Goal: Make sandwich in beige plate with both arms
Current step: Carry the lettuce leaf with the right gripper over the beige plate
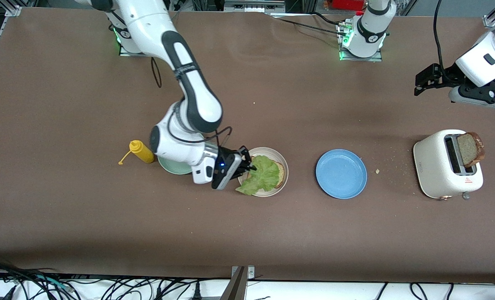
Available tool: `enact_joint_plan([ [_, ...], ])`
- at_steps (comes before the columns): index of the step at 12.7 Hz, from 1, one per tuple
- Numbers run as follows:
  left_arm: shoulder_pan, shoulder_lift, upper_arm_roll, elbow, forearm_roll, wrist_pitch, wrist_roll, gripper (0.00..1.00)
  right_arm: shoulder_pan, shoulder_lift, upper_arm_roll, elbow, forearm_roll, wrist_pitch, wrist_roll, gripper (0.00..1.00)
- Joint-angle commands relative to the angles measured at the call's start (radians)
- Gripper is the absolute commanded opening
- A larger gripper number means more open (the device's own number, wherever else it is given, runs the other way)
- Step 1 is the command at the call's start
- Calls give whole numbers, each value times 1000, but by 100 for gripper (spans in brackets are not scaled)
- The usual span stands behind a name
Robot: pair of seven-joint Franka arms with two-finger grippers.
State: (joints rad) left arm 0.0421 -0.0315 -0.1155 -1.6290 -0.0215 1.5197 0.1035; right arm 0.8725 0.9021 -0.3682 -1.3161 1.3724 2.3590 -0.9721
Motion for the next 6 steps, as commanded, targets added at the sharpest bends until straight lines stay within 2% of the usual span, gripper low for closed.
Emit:
enact_joint_plan([
  [1,7,-5,0,9,-9,-9,8,100,43,64,14,54,44,101,30,0],
  [3,9,-5,0,9,-9,-9,8,100,42,61,84,10,47,137,30,0],
  [6,9,-5,0,9,-9,-10,8,100,39,58,98,-43,36,146,23,0],
])
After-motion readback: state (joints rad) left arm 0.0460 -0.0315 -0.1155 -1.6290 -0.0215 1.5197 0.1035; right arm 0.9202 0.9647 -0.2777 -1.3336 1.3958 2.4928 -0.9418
